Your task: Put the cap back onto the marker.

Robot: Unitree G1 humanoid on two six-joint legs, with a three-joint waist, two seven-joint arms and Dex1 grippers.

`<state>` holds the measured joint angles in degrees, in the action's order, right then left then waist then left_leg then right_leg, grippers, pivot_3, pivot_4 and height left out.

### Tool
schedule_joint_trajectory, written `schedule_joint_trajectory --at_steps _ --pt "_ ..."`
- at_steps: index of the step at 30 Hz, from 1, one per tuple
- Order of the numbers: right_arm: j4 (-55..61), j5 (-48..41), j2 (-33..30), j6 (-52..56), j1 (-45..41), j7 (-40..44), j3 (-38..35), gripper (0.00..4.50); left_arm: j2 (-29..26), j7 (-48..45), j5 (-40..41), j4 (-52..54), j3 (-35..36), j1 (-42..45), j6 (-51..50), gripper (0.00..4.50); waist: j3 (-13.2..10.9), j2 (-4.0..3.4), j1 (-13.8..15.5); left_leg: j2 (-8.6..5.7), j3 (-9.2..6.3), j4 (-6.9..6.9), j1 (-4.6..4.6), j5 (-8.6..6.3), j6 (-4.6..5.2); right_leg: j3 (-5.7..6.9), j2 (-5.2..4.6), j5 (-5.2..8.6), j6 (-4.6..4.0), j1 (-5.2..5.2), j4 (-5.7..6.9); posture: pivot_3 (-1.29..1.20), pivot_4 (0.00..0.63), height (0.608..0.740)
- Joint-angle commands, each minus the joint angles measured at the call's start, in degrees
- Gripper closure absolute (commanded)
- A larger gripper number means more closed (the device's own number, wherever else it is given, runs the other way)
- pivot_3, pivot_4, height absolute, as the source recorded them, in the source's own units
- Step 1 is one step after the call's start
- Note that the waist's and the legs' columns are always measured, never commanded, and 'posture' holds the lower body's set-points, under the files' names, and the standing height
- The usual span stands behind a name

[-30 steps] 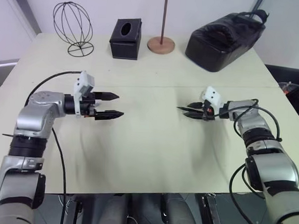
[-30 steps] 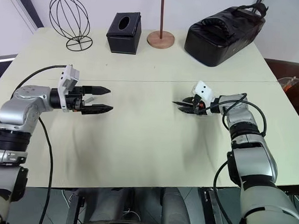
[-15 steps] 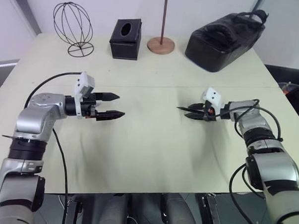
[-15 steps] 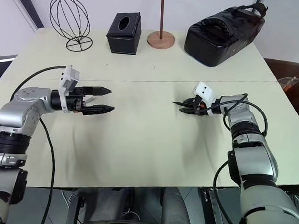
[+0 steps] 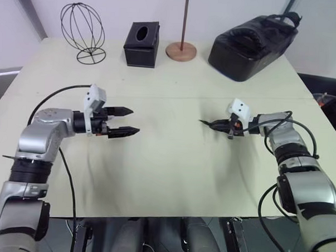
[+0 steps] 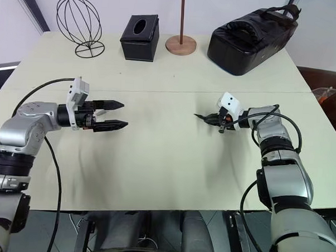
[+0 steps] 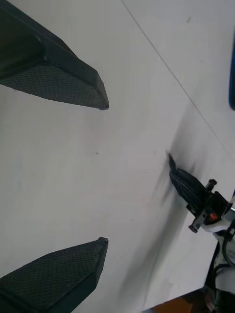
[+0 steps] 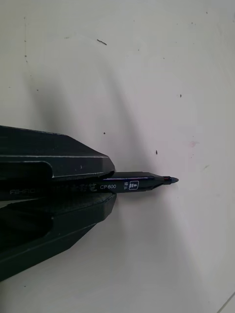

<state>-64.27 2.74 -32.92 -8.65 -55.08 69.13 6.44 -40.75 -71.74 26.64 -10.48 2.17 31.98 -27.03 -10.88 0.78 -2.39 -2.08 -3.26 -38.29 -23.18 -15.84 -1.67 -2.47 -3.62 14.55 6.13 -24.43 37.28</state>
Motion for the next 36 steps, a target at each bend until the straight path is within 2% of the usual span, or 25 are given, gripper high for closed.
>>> schedule_joint_trajectory --at_steps 1,3,8,11,18,25,36 --pt "1.12 0.25 -1.33 0.84 -0.08 -1.13 -0.77 4.44 -1.87 0.69 -0.86 -1.23 2.91 0.01 2.98 0.11 0.00 0.00 0.00 0.00 0.00 0.00 0.00 0.00 0.00 0.00 0.00 0.00 0.00 0.00 0.00 0.00 0.150 0.740" --pt "8.01 -2.27 -0.64 3.47 -0.38 -0.06 -1.90 4.44 -3.99 1.87 -4.61 -7.82 3.37 0.70 8.88 0.11 -0.01 -0.02 -0.06 -0.01 0.00 0.00 0.00 0.00 0.00 0.00 -0.01 0.00 0.00 0.00 0.00 0.00 0.150 0.740" --pt "38.58 -11.93 2.31 18.64 5.41 -1.19 -4.98 4.44 -8.65 2.28 -10.15 -23.07 3.75 4.34 20.38 0.11 -0.04 -0.07 -0.41 0.04 0.00 0.11 -0.13 0.07 -0.12 -0.01 0.05 0.01 -0.01 -0.32 0.08 0.00 0.150 0.740" --pt "53.06 -17.05 3.40 29.48 9.68 -4.10 -6.04 4.44 -9.03 2.09 -11.45 -29.48 3.87 6.80 24.00 0.11 -0.03 -0.05 0.09 0.04 -0.01 0.09 -0.21 0.15 -0.26 0.00 0.01 0.01 -0.01 -0.36 0.08 0.00 0.150 0.740" --pt "75.77 -25.02 5.02 45.64 17.53 -12.53 -6.19 4.44 -7.65 3.13 -13.07 -41.03 4.20 11.25 28.63 0.11 -0.02 -0.03 1.64 -0.06 -0.02 -0.05 -0.21 -0.02 0.03 0.05 -0.06 -0.01 0.01 -0.26 0.12 0.00 0.150 0.740" --pt "83.97 -29.53 5.73 51.93 22.18 -19.98 -7.73 4.44 -4.22 2.74 -14.36 -45.71 3.53 12.29 31.61 0.11 0.00 0.00 1.60 -0.06 0.00 -0.06 -0.20 -0.02 0.04 0.05 -0.04 -0.01 0.01 -0.26 0.17 0.00 0.150 0.740" --pt "83.47 -28.76 4.10 49.36 23.45 -22.62 -5.29 4.44 1.65 8.54 -20.72 -56.76 1.64 17.88 37.01 0.11 0.01 0.02 1.37 -0.14 0.02 -0.07 -0.20 -0.02 0.04 0.05 0.02 -0.01 0.01 -0.26 0.17 0.00 0.150 0.740"
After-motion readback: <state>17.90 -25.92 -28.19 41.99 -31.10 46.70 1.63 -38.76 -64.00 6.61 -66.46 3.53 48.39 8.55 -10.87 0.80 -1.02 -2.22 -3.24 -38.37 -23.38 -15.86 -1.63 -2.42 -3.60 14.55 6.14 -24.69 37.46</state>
